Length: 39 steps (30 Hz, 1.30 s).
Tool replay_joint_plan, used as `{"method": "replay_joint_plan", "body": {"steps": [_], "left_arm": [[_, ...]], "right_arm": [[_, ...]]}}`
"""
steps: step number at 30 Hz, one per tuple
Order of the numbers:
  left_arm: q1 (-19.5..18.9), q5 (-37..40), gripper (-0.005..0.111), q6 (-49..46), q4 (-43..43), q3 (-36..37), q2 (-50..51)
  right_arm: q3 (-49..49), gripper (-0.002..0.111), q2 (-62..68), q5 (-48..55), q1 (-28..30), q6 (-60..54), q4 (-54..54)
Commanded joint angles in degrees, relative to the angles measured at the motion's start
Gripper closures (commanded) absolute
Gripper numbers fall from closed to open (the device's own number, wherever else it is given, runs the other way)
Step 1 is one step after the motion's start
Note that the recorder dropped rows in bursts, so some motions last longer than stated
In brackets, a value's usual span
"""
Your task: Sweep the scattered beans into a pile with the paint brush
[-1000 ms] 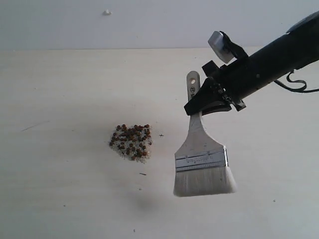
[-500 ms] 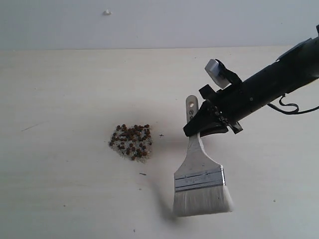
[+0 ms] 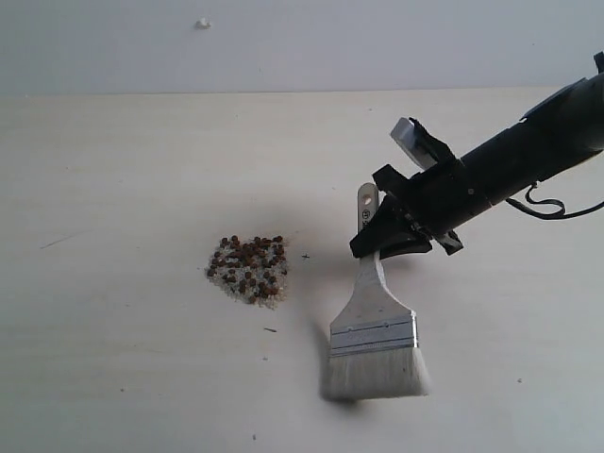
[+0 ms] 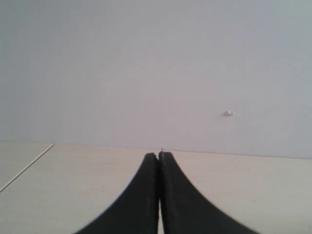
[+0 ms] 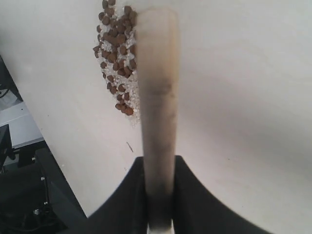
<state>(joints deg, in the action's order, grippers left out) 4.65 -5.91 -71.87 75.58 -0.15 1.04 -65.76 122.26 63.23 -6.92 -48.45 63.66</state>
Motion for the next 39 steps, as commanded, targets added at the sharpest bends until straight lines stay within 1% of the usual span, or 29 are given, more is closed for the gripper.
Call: {"method": "replay_joint_plan", "body": {"steps": [1,8,11,16,19,30,32,37,39], "left_arm": [[0.1,0.4,0.107,-0.2,0.0,0.2,-0.3],[0.1,0.4,0.107,-0.2,0.0,0.2,-0.3],[0.1,0.4,0.107,-0.2,0.0,0.2,-0.3],[0.1,0.4,0.107,-0.2,0.0,0.2,-0.3],[0.1,0.4,0.107,-0.2,0.0,0.2,-0.3],[0.1,0.4,0.107,-0.2,0.0,0.2,-0.3],[0.1,0.4,0.107,-0.2,0.0,0.2,-0.3],[0.1,0.4,0.107,-0.2,0.0,0.2,-0.3],[0.1,0.4,0.107,-0.2,0.0,0.2,-0.3]], "right_arm": [[0.3,0.108,-0.1,-0.1,0.4,0.3,0.8],[0.3,0.107,-0.1,0.2,0.4,0.4,0.8],[0.3,0.099,-0.1,0.3,0.4,0.4,0.8],[0.3,0.079,-0.3,-0.7,0.4,-0.1,0.8],[0.3,0.073,-0.3,-2.3,0.4,-0.1,0.8],[0.2,0.072,-1.6,-8.1,0.4,0.4,0.0],[-0.2,0.072,-3.0,-10.0,0.4,0.5,-1.9],[-0.5,0.073,-8.9,-16.1,0.4,7.4,-11.9],[-0.5,0.08,-11.4,-17.7,0.4,11.5,-17.7]]}}
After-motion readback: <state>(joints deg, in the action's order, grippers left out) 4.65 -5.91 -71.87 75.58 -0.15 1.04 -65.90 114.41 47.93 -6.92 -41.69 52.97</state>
